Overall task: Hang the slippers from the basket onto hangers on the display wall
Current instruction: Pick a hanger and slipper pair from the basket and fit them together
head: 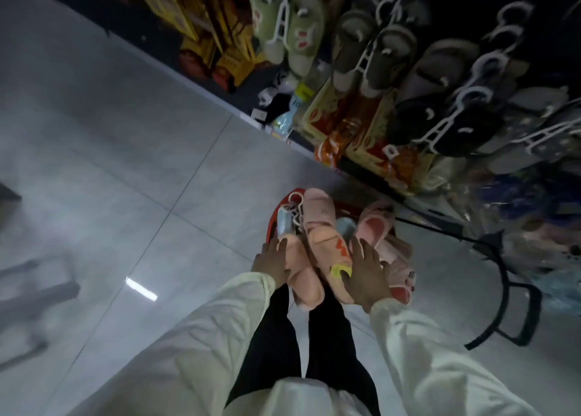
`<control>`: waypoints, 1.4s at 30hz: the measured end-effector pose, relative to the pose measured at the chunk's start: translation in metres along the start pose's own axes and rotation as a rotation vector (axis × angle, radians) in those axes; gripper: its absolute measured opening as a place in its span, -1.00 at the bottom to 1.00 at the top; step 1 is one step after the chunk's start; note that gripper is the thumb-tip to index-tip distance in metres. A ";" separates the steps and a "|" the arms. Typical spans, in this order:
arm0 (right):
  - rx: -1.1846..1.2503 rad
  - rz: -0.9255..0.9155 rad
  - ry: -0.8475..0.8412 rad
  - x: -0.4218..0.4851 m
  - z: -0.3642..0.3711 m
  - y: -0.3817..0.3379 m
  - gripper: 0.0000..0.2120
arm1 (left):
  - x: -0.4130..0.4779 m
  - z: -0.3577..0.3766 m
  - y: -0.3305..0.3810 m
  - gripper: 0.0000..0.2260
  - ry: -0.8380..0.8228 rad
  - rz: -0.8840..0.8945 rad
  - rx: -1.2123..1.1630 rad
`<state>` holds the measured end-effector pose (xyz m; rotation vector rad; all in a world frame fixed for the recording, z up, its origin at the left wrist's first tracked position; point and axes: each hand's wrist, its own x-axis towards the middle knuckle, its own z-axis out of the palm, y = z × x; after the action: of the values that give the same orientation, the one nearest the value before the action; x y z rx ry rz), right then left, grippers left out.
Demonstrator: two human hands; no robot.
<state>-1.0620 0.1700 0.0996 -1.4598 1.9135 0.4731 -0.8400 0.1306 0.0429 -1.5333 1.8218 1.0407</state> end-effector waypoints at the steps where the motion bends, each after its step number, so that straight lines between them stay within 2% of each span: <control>1: -0.010 -0.013 -0.006 0.008 0.009 0.000 -0.21 | 0.006 0.007 -0.002 -0.29 -0.007 -0.011 -0.014; 6: -0.008 -0.069 -0.071 0.052 0.060 -0.003 -0.21 | 0.039 0.045 -0.009 -0.23 -0.034 -0.051 -0.062; 11: -0.119 -0.174 -0.101 0.090 0.099 0.002 -0.16 | 0.073 0.087 -0.014 -0.23 -0.064 -0.048 -0.101; 16: -0.153 -0.245 -0.011 0.114 0.115 0.005 -0.26 | 0.091 0.115 -0.002 -0.17 -0.075 -0.036 -0.043; 20: -0.269 -0.315 -0.069 0.126 0.124 0.003 -0.25 | 0.101 0.119 0.007 -0.09 -0.037 -0.056 0.031; 25: -0.280 -0.314 -0.078 0.134 0.120 0.000 -0.35 | 0.108 0.113 0.012 -0.16 0.004 -0.055 0.038; 29: -0.298 -0.362 -0.097 0.128 0.113 -0.006 -0.23 | 0.104 0.102 0.016 -0.06 -0.026 0.002 0.057; 31: -0.321 -0.370 -0.069 0.121 0.111 -0.010 -0.20 | 0.099 0.097 0.017 -0.02 -0.013 0.013 0.064; 34: -0.357 -0.387 0.017 0.110 0.112 -0.018 -0.31 | 0.085 0.090 0.015 0.05 0.045 0.048 0.067; 39: -0.289 -0.451 0.118 0.091 0.119 -0.037 -0.42 | 0.061 0.085 0.007 -0.16 0.035 0.085 0.043; 42: -0.182 -0.512 0.170 0.078 0.128 -0.052 -0.40 | 0.050 0.088 -0.007 -0.17 0.035 0.075 -0.004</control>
<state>-0.9865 0.1821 -0.0401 -2.0844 1.5602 0.2921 -0.8506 0.1749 -0.0478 -1.5045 1.9161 1.0588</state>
